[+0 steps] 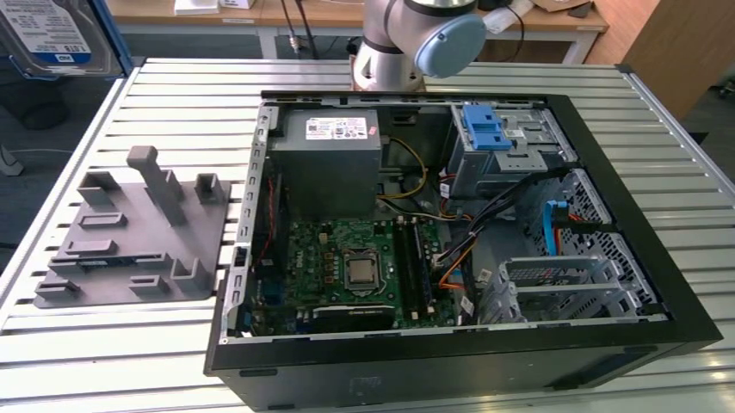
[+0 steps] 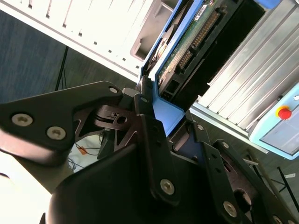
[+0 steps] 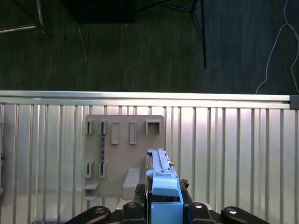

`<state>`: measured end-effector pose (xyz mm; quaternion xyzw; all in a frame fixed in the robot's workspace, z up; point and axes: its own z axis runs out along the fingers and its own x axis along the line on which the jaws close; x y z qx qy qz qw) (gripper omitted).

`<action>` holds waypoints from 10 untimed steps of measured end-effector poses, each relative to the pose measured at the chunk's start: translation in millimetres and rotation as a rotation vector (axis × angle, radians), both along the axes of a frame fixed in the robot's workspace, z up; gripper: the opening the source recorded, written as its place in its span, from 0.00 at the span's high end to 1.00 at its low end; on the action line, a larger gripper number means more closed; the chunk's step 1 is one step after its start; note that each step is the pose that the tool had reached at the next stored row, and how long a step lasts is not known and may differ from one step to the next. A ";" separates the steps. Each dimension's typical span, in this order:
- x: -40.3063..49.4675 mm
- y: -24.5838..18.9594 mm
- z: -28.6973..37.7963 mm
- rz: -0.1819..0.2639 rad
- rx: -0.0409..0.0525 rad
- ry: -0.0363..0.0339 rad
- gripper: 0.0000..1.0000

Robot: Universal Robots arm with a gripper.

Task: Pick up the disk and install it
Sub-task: 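Pick up the disk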

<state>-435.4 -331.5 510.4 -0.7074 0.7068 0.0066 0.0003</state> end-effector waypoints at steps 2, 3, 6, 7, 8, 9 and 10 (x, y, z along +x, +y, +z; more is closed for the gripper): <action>2.5 0.0 0.0 0.000 0.0000 0.0001 0.64; 3.7 0.0 0.0 0.000 0.0000 0.0000 0.64; 6.8 0.0 0.0 0.000 0.0000 0.0001 0.64; 7.7 0.0 0.0 0.000 0.0000 0.0001 0.64; 8.5 0.0 0.0 0.000 0.0000 0.0000 0.64; 9.2 0.0 0.0 0.000 0.0000 0.0000 0.64; 9.9 0.0 0.0 0.000 0.0000 0.0000 0.64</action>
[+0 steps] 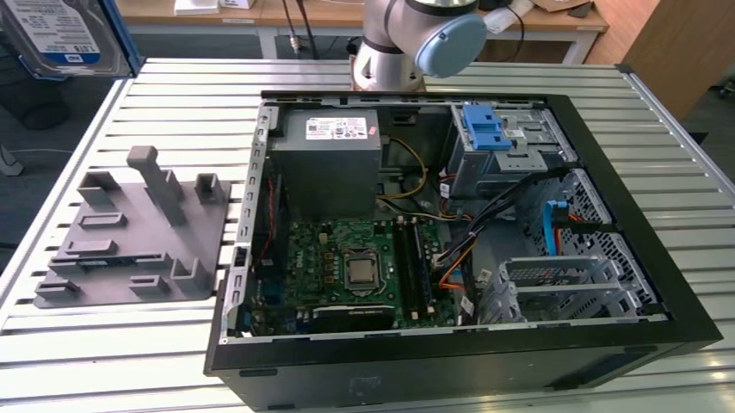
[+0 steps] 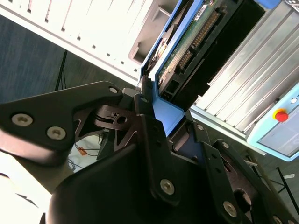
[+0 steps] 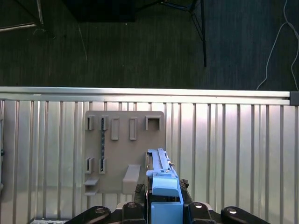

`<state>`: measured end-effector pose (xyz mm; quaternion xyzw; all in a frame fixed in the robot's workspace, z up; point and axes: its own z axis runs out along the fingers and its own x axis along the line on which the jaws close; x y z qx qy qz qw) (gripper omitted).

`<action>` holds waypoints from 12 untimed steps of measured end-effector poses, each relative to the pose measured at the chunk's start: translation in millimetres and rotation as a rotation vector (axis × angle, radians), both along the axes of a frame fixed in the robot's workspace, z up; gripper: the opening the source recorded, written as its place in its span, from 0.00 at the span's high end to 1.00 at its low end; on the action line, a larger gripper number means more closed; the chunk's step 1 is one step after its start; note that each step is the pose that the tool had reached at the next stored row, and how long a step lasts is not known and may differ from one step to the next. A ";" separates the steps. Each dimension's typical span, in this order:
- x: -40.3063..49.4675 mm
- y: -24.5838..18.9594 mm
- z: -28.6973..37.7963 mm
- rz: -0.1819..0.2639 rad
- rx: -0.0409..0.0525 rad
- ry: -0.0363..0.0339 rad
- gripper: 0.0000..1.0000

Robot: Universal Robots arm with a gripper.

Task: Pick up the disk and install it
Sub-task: 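Pick up the disk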

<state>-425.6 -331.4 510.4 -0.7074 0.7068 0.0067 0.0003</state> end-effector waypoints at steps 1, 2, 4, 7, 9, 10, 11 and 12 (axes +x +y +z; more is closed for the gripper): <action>0.4 0.0 0.0 0.000 -0.0001 0.0000 0.64; 0.6 0.0 0.0 0.000 0.0000 0.0000 0.64; 0.8 -0.8 0.0 0.000 0.0000 0.0001 0.64; 0.9 -4.5 0.0 0.000 -0.0001 0.0001 0.64; 1.6 -7.5 0.0 0.000 0.0000 0.0000 0.64; 3.3 -8.3 -0.1 0.000 0.0001 -0.0002 0.64; 5.5 -8.8 0.0 0.000 0.0000 -0.0001 0.64; 7.7 -9.0 0.0 0.000 0.0000 0.0000 0.64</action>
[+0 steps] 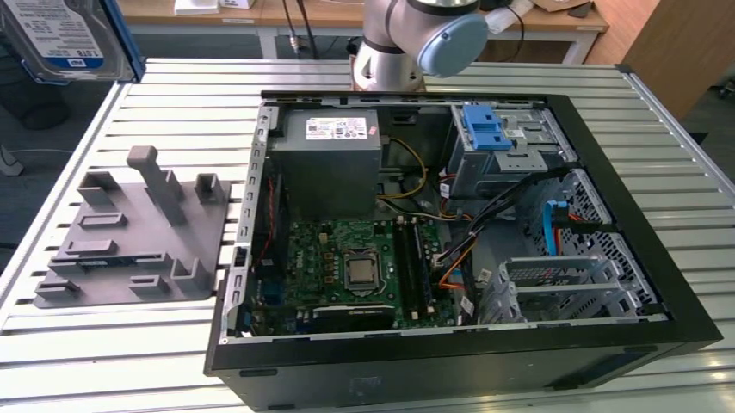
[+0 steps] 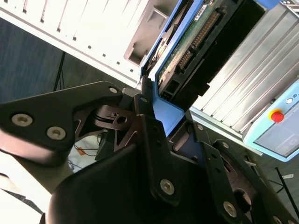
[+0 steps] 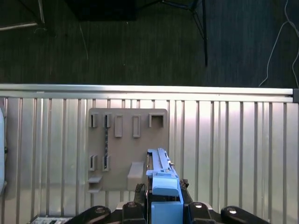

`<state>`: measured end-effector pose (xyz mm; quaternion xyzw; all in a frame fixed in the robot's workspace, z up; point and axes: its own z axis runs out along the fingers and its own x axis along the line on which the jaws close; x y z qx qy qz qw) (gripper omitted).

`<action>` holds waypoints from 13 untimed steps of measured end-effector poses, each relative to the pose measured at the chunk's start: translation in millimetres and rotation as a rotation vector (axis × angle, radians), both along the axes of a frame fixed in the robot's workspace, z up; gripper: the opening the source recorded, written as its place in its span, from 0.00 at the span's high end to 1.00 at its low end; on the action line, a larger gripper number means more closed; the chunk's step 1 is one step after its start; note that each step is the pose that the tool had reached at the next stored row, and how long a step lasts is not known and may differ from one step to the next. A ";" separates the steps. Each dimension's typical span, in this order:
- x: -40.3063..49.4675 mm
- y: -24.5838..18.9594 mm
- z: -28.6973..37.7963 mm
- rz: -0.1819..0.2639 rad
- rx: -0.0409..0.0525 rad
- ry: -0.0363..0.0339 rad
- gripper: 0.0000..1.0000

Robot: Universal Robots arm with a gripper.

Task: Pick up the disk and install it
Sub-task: 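Pick up the disk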

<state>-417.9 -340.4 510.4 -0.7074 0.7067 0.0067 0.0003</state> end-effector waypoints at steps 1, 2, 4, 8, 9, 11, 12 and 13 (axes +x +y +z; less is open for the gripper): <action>2.1 -0.1 0.0 0.000 0.0000 0.0000 0.64; 4.6 -0.2 0.0 0.000 0.0000 0.0000 0.64; 8.7 -0.3 0.0 0.000 0.0000 0.0000 0.64; 15.9 -0.4 -0.1 0.000 0.0000 -0.0001 0.64; 17.6 -0.3 0.0 0.000 -0.0001 0.0000 0.64; 20.1 -0.4 0.0 0.000 0.0000 -0.0001 0.64; 20.6 -0.8 0.0 0.000 0.0000 0.0000 0.64; 20.7 -1.5 -0.1 0.000 0.0000 -0.0001 0.64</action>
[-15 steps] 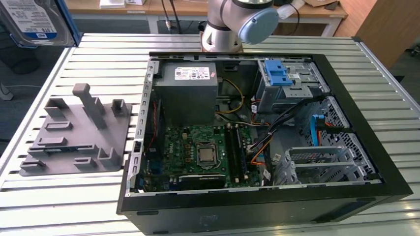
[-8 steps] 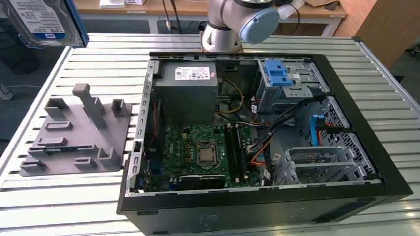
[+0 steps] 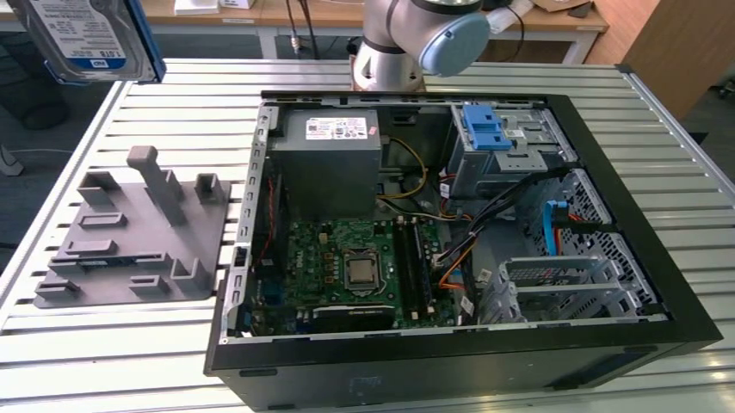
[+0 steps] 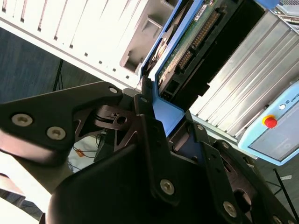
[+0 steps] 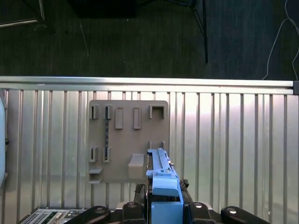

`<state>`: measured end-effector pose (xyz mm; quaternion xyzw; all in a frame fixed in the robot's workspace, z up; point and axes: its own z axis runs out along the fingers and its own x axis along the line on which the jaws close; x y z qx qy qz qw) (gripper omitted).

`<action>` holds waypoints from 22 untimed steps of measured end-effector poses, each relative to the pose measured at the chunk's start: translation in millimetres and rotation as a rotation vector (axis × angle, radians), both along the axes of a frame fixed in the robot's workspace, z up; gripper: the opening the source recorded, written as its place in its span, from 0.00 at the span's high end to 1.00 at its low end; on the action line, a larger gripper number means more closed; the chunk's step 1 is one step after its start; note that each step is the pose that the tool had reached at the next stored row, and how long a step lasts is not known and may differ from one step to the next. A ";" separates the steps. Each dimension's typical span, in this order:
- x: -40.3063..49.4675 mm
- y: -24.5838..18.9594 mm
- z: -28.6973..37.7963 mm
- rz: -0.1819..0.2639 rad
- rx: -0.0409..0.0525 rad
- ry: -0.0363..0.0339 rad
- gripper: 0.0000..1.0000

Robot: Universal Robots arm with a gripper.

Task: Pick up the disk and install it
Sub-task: 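Pick up the disk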

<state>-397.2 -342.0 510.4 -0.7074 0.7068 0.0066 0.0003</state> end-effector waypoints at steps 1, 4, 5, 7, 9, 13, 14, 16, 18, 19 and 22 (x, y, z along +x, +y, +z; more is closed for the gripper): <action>0.1 -1.1 0.0 0.000 0.0000 0.0000 0.64; 0.2 -6.1 0.1 0.000 -0.0001 0.0002 0.64; 0.2 -7.8 0.1 0.000 0.0000 0.0001 0.64; 0.3 -11.2 0.0 0.000 -0.0005 0.0000 0.64; 0.6 -14.2 0.0 0.000 -0.0016 0.0000 0.64; 3.7 -15.7 0.1 0.000 -0.0020 0.0001 0.64; 5.1 -15.8 0.1 0.000 -0.0019 0.0001 0.64; 8.8 -15.8 0.0 0.000 -0.0020 0.0000 0.64; 12.8 -15.8 0.1 0.000 -0.0020 0.0001 0.64; 15.1 -15.8 0.0 0.000 -0.0020 0.0001 0.64; 21.6 -15.8 0.1 0.000 -0.0020 0.0001 0.64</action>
